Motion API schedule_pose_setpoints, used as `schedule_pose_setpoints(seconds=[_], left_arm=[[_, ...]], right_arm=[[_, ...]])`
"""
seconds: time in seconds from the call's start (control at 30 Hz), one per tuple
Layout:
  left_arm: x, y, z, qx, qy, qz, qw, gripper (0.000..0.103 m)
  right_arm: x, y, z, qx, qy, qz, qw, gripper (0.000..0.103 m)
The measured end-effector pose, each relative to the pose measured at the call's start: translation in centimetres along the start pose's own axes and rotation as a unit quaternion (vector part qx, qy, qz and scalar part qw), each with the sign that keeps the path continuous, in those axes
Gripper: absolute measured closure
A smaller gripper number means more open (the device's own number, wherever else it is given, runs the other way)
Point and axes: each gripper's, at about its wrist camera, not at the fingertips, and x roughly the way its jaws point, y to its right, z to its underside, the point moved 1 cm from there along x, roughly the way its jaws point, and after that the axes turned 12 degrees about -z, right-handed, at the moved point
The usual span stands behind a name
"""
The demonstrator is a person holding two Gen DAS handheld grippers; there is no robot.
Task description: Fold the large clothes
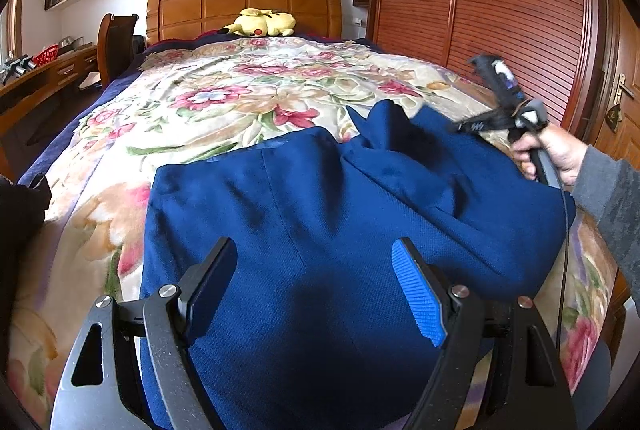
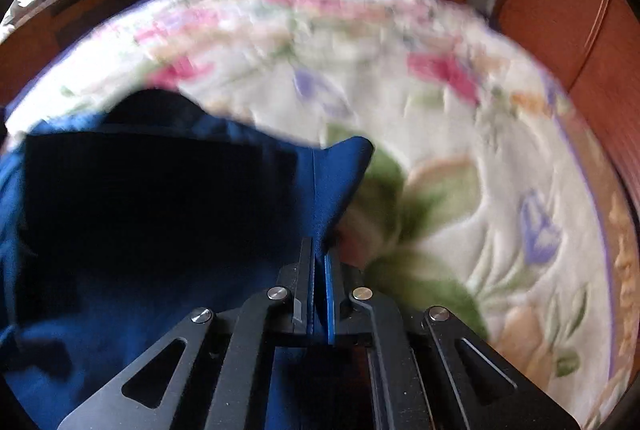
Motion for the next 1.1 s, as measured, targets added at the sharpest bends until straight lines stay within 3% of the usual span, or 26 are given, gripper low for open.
schedule_pose_setpoints(seconds=[0.13, 0.2, 0.3, 0.33, 0.4, 0.47, 0.5, 0.8, 1.0, 1.1], left_arm=[[0.1, -0.1, 0.1, -0.001, -0.002, -0.002, 1.0, 0.022], [0.0, -0.2, 0.1, -0.002, -0.002, -0.004, 1.0, 0.022], [0.0, -0.4, 0.1, -0.004, -0.001, -0.004, 1.0, 0.022], [0.0, -0.4, 0.1, -0.003, -0.001, -0.004, 1.0, 0.022], [-0.1, -0.4, 0.0, -0.004, 0.0, -0.003, 1.0, 0.022], [-0.2, -0.3, 0.0, -0.003, 0.002, -0.001, 1.0, 0.022], [-0.3, -0.2, 0.0, -0.002, 0.003, -0.001, 1.0, 0.022], [-1.1, -0.8, 0.2, -0.004, 0.008, -0.005, 0.9999, 0.022], [-1.2, -1.1, 0.2, -0.007, 0.008, -0.004, 0.9999, 0.022], [-1.4, -0.8, 0.3, -0.005, 0.013, 0.001, 0.9999, 0.022]], right_arm=[[-4.1, 1.8, -0.1, 0.019, 0.051, 0.046, 0.997, 0.101], [-5.4, 4.2, 0.8, 0.061, 0.04, 0.109, 0.991, 0.101], [-4.9, 6.6, 2.8, 0.084, 0.015, 0.142, 0.986, 0.101], [-4.4, 7.2, 3.4, 0.093, -0.001, 0.138, 0.986, 0.101], [-3.9, 7.8, 4.7, 0.108, -0.016, 0.117, 0.987, 0.088], [-4.4, 7.9, 5.6, 0.109, -0.006, 0.108, 0.988, 0.059], [-4.8, 7.7, 6.1, 0.11, 0.003, 0.099, 0.989, 0.056], [-11.4, 1.6, 10.4, 0.09, 0.051, 0.027, 0.994, 0.055], [-13.9, -1.3, 14.7, 0.085, 0.039, -0.027, 0.995, 0.055], [-13.7, -1.5, 15.8, 0.073, 0.025, 0.008, 0.997, 0.036]])
